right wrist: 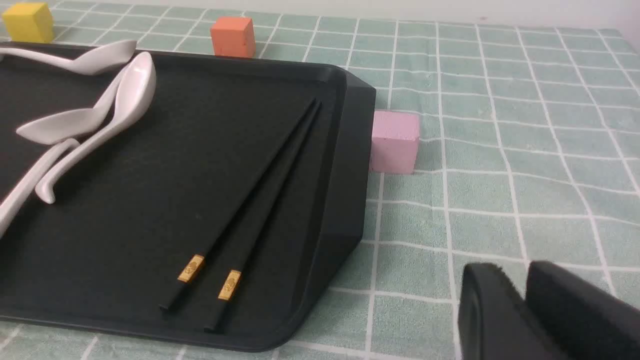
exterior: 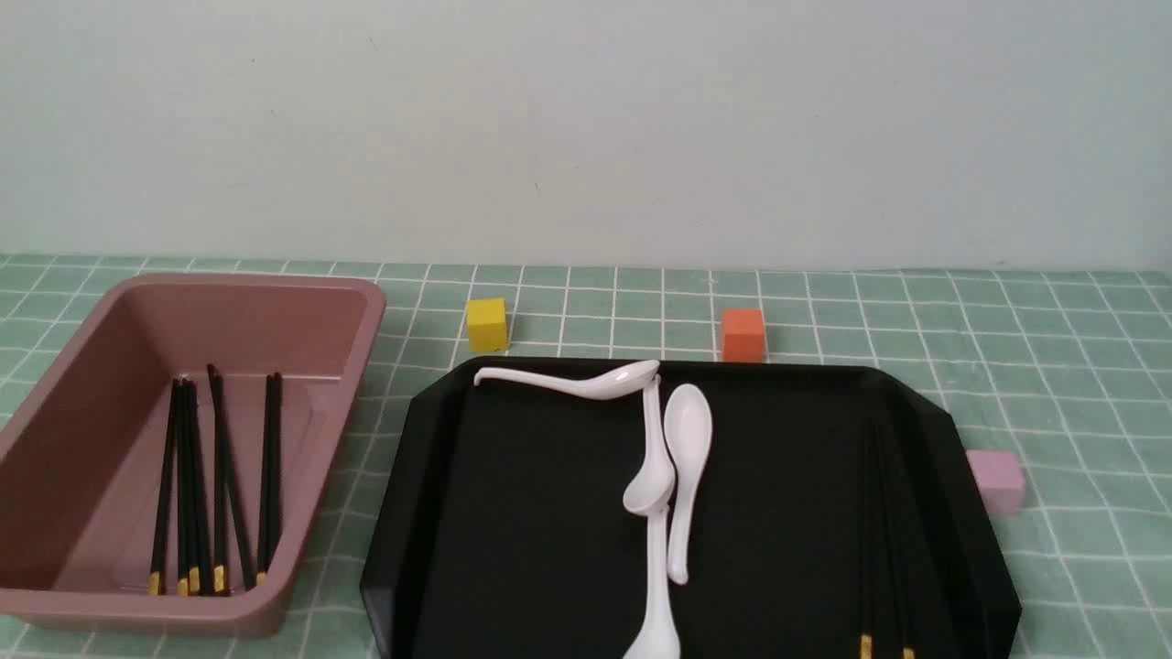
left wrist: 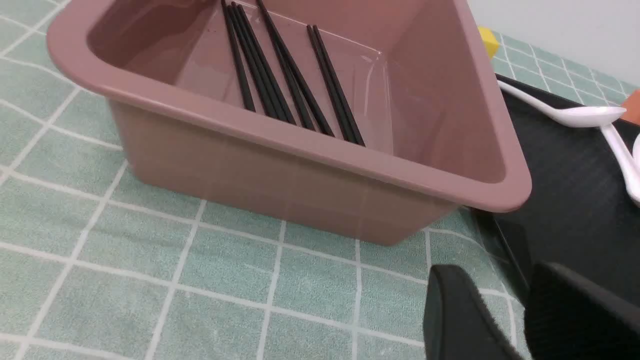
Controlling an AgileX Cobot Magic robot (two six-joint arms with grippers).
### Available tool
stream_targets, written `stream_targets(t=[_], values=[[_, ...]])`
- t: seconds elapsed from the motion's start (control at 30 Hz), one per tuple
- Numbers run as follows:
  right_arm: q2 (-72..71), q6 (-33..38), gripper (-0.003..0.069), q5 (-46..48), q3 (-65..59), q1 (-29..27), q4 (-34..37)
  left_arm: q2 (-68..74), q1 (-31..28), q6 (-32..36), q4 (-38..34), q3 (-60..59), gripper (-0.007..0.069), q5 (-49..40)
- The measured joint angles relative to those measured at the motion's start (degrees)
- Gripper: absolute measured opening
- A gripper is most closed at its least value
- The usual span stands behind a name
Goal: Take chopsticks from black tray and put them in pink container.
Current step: 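Move the gripper over the chopsticks on the black tray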
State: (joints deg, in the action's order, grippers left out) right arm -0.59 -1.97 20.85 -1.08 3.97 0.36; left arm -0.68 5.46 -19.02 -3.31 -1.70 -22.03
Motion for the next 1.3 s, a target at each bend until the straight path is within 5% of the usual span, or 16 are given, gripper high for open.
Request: stream_targets(t=[1.3], values=[[0.00, 0.00, 0.0170, 0.00, 0.00, 0.00, 0.04, 0.00, 0.00, 0.00, 0.00, 0.00, 0.0238, 0.00]])
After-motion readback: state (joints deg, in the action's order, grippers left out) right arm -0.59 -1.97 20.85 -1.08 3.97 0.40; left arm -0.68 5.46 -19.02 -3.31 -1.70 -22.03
